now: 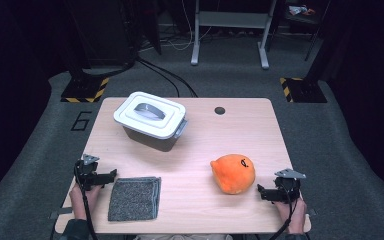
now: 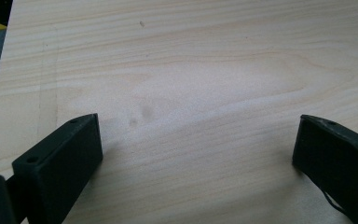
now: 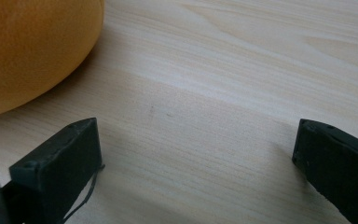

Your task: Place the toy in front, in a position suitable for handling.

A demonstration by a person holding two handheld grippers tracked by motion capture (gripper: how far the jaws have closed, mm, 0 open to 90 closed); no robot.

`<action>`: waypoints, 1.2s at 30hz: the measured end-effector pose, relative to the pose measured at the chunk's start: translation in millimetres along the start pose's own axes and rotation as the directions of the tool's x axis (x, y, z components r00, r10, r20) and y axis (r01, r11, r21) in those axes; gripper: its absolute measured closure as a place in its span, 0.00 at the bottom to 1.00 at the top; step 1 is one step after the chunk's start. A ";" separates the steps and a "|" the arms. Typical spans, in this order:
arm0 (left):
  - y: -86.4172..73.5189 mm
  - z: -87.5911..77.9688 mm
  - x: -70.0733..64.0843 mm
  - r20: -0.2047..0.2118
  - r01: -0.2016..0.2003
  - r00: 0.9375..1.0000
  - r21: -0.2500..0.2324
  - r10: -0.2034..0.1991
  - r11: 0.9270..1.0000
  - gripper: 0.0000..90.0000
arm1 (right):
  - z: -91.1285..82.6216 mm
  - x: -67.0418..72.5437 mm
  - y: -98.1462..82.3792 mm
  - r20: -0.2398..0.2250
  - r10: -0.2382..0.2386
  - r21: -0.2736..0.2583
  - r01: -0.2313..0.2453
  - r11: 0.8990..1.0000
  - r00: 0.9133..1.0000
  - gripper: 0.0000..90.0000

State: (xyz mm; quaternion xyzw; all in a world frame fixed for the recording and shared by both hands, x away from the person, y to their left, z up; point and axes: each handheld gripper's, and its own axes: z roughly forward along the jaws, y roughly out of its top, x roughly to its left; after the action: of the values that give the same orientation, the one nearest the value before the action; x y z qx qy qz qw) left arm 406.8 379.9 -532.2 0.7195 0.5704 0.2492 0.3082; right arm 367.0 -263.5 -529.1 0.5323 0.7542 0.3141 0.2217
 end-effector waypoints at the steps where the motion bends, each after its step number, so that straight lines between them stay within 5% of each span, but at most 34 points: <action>1: 0.0 0.0 0.0 0.000 0.000 1.000 0.000 0.000 1.000 0.01 | 0.2 0.7 0.2 0.003 0.005 -0.003 -0.005 1.000 1.000 0.00; 12: 0.0 0.0 -0.1 0.000 0.000 1.000 0.000 0.000 1.000 0.01 | -3.0 0.6 3.2 -0.028 0.000 0.005 0.001 1.000 1.000 0.00; 18: 0.1 0.0 -0.1 0.000 0.000 1.000 0.000 0.000 1.000 0.01 | -25.8 5.2 12.8 -0.063 0.012 -0.060 -0.015 0.998 0.998 0.01; 26: 0.1 -0.2 0.0 0.001 0.000 1.000 0.003 0.000 1.000 0.01 | -47.2 26.2 35.8 -0.103 -0.045 -0.092 0.036 0.995 0.994 0.01; 36: 0.0 0.0 -0.1 -0.001 0.001 1.000 0.000 -0.001 1.000 0.01 | -49.6 53.4 53.3 -0.161 -0.106 -0.109 0.089 0.990 0.981 0.01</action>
State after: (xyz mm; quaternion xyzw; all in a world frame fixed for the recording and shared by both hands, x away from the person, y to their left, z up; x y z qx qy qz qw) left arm 406.8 379.8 -532.2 0.7193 0.5707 0.2492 0.3080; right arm 351.3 -212.4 -456.3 0.4546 0.7784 0.3840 0.2001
